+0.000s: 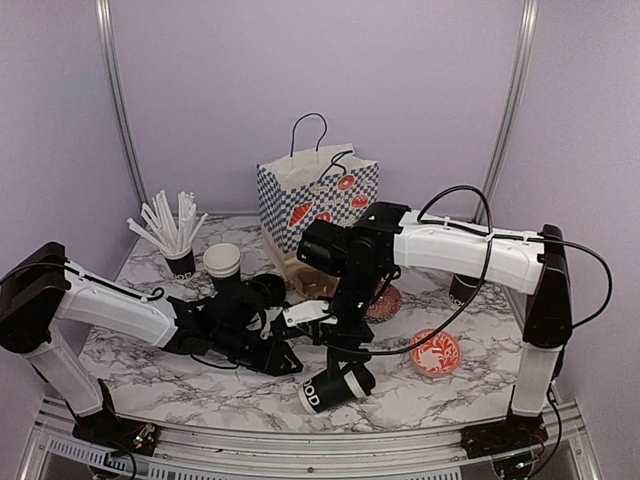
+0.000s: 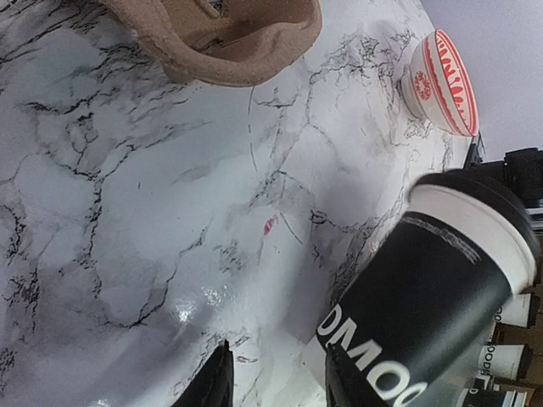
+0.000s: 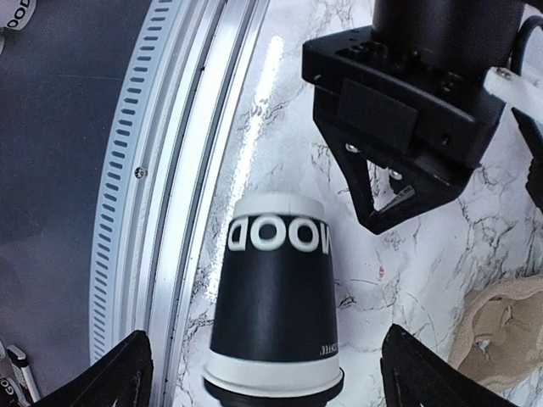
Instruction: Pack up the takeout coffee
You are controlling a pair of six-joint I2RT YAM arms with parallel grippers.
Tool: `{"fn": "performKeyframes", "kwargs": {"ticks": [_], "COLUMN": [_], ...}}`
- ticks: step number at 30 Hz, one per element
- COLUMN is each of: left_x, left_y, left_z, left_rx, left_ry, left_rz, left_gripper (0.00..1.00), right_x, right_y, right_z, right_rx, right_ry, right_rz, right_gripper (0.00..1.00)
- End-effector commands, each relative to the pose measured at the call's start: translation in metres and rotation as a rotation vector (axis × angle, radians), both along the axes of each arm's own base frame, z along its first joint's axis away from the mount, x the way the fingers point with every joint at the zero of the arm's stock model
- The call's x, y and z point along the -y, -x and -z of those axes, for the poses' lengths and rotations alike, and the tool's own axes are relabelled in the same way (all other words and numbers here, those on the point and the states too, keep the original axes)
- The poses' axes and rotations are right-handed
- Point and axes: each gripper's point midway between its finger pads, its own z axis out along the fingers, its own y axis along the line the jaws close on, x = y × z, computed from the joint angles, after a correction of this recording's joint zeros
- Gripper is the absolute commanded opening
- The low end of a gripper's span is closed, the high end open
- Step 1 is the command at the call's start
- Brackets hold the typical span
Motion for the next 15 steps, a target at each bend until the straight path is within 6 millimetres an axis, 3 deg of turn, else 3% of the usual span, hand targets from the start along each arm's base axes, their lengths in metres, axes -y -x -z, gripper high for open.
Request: {"fn": "performKeyframes", "kwargs": {"ticks": [1,6,11,12,13,15], "left_x": [0.004,-0.009,-0.019,-0.018,-0.017,-0.013], "left_y": [-0.005,-0.013,-0.011,-0.005,0.001,0.009], "left_z": [-0.002,-0.005,-0.063,-0.078,-0.089,-0.107], "left_rx": [0.024,0.087,0.334,0.415,0.493,0.612], "left_ry": [0.005,-0.053,-0.011,0.003,0.007,0.001], "left_rz": [-0.013,-0.043,0.02,0.057,0.089,0.131], "left_gripper": [0.38,0.38,0.44,0.49,0.6,0.68], "right_x": [-0.007,-0.006,0.009,0.015,0.024,0.039], "right_y": [0.004,0.001,-0.017,-0.023,-0.032,-0.045], "right_z": [-0.015,-0.019,-0.048,-0.052,-0.055,-0.059], "right_rx": [-0.008,0.013,0.021,0.024,0.033,0.065], "right_ry": [-0.042,-0.055,-0.151,-0.173,-0.19,-0.22], "right_rz": [-0.007,-0.009,0.052,0.071,0.101,0.149], "right_gripper": [0.9,0.89,0.93,0.98,0.99,0.99]}}
